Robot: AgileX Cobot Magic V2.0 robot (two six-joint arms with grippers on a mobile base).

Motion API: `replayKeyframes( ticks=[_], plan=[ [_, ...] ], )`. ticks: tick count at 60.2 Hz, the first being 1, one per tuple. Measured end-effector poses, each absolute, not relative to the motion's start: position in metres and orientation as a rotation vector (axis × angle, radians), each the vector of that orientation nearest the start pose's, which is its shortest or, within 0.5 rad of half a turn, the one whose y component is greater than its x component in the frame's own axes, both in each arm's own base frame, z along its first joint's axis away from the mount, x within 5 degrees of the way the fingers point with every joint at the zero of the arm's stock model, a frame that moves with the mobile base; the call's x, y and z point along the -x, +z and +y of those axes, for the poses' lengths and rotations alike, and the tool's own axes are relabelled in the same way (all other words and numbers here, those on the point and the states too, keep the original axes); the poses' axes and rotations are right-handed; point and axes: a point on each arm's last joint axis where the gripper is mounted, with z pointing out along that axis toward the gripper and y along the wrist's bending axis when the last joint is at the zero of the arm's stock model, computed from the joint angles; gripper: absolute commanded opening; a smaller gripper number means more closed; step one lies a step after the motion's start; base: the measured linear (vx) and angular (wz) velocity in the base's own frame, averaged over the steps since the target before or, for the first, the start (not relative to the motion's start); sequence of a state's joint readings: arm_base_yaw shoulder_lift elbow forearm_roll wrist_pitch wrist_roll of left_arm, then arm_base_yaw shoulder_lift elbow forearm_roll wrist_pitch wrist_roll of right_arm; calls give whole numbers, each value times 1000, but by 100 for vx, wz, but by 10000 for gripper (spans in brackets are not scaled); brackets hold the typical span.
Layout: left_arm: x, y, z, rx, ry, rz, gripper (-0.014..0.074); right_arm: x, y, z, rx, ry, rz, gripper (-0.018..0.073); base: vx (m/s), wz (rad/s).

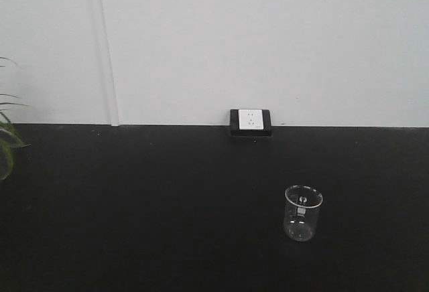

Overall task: Grab transparent chemical and place on left bench
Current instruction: 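Drive the base along the bench toward the white bins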

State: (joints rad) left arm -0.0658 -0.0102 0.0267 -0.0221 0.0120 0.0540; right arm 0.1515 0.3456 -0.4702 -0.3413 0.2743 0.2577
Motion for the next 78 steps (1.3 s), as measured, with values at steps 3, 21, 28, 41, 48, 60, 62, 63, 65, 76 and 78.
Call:
replayKeyframes(
  ticks=[3,21,28,41,48,60,62,63,65,76,78],
  plan=[
    [-57,204,-4,-74,-27,1510,-3,-79,325,4,110,-12,1614,-4,-33,29],
    [-57,204,-4,-74,-27,1510,-3,-79,325,4,110,-12,1615,-4,-35,37],
    [-57,204,-4,-74,-27,1510,-3,-79,325,4,110,-12,1615,-4,-35,44],
    [-57,204,-4,-74,-27,1510,-3,-79,325,4,110,-12,1614,-4,-33,44],
    [-57,204,-4,-74,-27,1510,-3,-79,325,4,110,-12,1614,-4,-30,42],
    [-57,204,-4,-74,-27,1510,-3,-79,325,4,110,-12,1614,-4,-27,45],
    [-57,204,-4,-74,-27,1510,-3,-79,325,4,110,-12,1614,-4,-24,53],
    [-57,204,-4,-74,-27,1510,-3,-79,325,4,110,-12,1614,-4,-24,54],
    [-57,204,-4,-74,-27,1510,-3,-79,325,4,110,-12,1614,-4,-24,55],
    [-57,204,-4,-74,-27,1510,-3,-79,325,4,110,-12,1614,-4,-21,61],
    [-57,204,-4,-74,-27,1510,-3,-79,325,4,110,-12,1614,-4,-18,66]
  ],
)
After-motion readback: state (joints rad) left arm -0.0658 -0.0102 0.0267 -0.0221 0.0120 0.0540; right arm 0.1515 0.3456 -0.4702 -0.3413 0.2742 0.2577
